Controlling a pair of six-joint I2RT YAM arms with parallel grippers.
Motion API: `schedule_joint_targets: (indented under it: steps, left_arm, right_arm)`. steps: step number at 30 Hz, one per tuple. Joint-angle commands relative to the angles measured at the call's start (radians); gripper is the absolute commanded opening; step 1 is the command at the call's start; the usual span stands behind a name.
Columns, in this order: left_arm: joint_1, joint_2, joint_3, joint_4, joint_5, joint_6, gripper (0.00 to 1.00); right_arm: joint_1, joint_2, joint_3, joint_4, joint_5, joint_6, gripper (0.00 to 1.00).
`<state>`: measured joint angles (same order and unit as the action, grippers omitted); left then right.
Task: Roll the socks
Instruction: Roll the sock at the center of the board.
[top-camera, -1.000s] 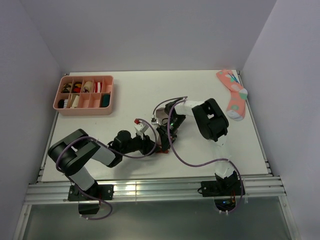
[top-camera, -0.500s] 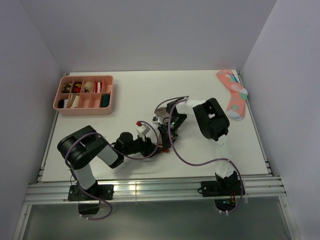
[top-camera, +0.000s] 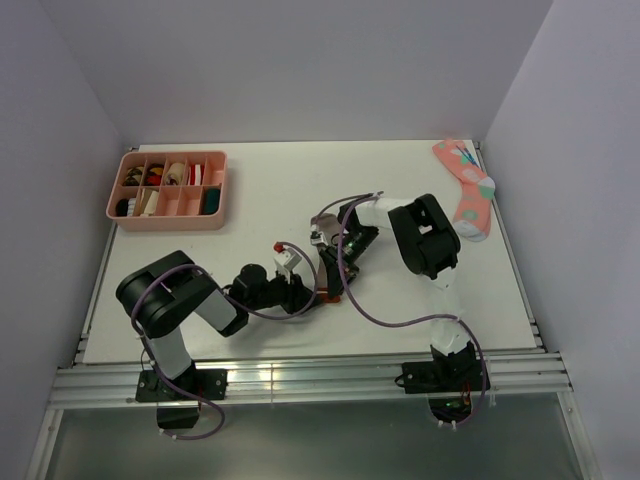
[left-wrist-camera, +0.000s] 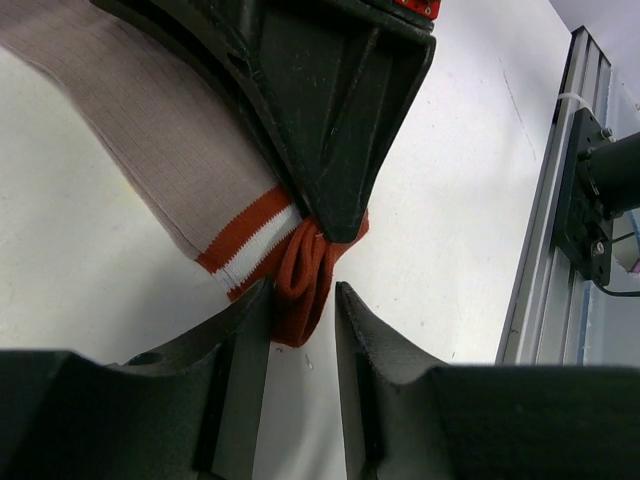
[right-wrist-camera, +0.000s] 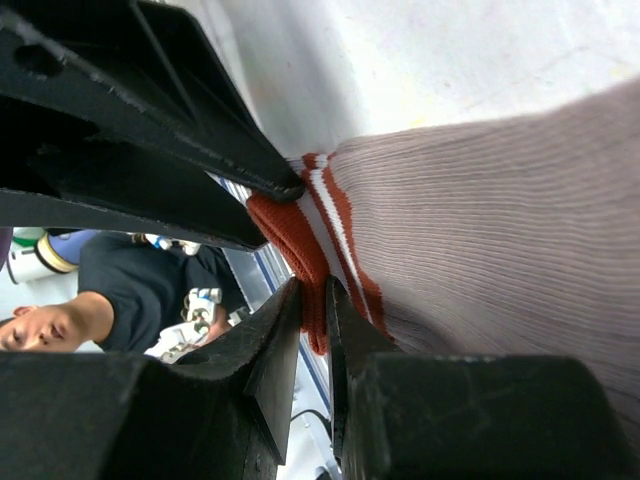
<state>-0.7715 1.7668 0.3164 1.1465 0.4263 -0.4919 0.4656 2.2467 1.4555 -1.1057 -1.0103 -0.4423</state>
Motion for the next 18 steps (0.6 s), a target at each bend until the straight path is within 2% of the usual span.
schedule_joint_targets:
  steps: [1, 6, 9, 14, 17, 18]
  left_arm:
    - [-0.009, 0.005, 0.030, 0.030, 0.019, 0.000, 0.36]
    - [-0.015, -0.012, 0.049, -0.030, -0.024, -0.001, 0.28]
    - [-0.026, -0.020, 0.078, -0.097, -0.067, 0.009, 0.20]
    - [-0.045, -0.032, 0.110, -0.192, -0.129, -0.008, 0.00]
    - [-0.048, -0.053, 0.124, -0.261, -0.155, -0.031, 0.00]
    - [-0.049, -0.059, 0.139, -0.328, -0.167, -0.039, 0.00]
  right_arm:
    - [-0.015, 0.011, 0.017, -0.011, -0.025, 0.007, 0.22]
    - [-0.019, 0.010, 0.008, -0.008, -0.020, 0.010, 0.22]
    - [-0.021, 0.004, 0.003, 0.006, -0.013, 0.022, 0.22]
    - [-0.019, -0.018, -0.017, 0.040, 0.013, 0.046, 0.22]
    - [-0.019, -0.064, -0.036, 0.079, 0.036, 0.076, 0.25]
    - [-0.021, -0.074, -0.040, 0.095, 0.042, 0.086, 0.26]
